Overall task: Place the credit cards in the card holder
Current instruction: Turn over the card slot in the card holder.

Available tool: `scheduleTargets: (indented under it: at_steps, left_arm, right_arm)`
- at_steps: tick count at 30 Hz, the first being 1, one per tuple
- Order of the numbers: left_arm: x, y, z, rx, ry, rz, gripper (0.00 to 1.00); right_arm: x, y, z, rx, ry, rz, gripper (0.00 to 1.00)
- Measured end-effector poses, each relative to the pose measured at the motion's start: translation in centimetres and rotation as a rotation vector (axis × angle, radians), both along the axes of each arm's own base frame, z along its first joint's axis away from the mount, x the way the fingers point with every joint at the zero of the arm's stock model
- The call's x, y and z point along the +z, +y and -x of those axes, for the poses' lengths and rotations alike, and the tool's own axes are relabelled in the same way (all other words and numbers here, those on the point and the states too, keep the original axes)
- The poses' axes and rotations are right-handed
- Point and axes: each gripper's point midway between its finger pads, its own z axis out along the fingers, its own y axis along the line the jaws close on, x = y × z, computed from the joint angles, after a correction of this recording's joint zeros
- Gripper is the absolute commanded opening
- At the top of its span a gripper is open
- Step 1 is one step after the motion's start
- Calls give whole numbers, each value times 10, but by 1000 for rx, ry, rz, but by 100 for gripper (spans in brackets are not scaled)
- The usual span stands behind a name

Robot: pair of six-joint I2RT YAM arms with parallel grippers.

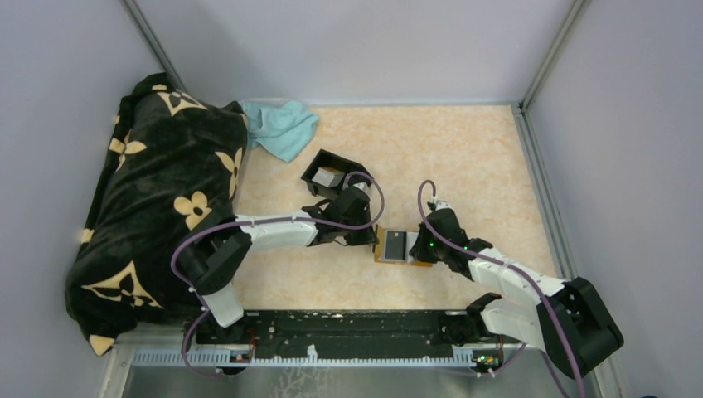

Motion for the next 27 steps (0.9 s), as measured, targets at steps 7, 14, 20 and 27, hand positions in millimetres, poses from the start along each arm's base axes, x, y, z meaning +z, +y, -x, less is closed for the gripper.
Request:
scheduleTargets:
  at_steps: [7,14,20,27]
  left_arm:
    - [-3,7,6,12,45,72,0]
    - [-5,10,10,17,82,156,0]
    - [-4,8,13,1,98,216,0]
    - [-2,7,18,-31,107,268,0]
  right_arm:
    - [-3,-1,2,0,3,1,1]
    - [-3,-1,2,0,2,1,1]
    - [-3,-1,2,0,2,1,1]
    - [-3,-1,2,0,2,1,1]
